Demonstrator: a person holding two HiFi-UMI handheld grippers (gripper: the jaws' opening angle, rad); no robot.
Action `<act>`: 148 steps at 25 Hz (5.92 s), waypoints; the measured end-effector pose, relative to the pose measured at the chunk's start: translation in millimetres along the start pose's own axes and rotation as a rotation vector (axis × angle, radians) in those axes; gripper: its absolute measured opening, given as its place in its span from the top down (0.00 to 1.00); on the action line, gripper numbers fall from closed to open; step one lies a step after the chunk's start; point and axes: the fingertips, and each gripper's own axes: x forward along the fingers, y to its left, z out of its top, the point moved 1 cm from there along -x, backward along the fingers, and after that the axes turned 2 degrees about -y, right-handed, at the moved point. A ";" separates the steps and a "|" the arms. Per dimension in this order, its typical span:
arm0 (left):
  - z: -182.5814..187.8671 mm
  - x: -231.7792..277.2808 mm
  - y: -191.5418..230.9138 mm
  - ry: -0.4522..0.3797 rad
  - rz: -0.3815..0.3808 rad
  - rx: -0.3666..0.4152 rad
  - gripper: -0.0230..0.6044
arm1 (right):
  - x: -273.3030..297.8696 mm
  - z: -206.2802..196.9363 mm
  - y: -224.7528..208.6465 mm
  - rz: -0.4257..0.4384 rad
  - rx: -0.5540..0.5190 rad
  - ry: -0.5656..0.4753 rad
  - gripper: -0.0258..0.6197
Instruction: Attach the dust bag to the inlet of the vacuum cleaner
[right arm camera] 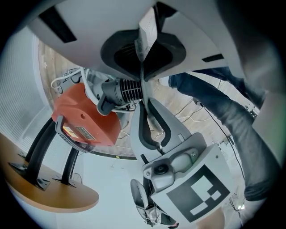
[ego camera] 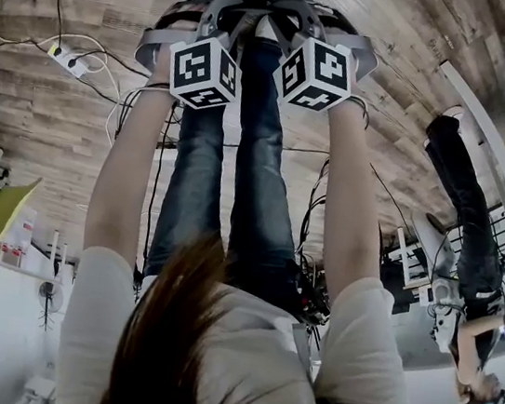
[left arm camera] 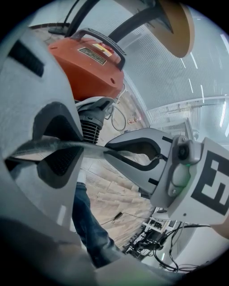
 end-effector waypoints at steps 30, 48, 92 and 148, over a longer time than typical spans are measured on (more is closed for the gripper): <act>-1.6 -5.8 32.0 0.037 -0.020 -0.036 0.84 | 4.5 7.9 -20.3 0.074 0.099 -0.014 0.91; -6.1 -5.7 30.7 0.011 0.028 -0.191 0.83 | 3.2 10.0 -30.5 0.000 0.100 -0.024 0.88; 27.8 -43.6 32.2 -0.101 0.118 -0.460 0.74 | -34.6 30.9 -28.7 -0.156 0.313 -0.099 0.82; 219.7 -415.1 133.3 -0.781 0.616 -0.570 0.94 | -401.1 210.2 -74.3 -0.688 0.706 -0.814 0.96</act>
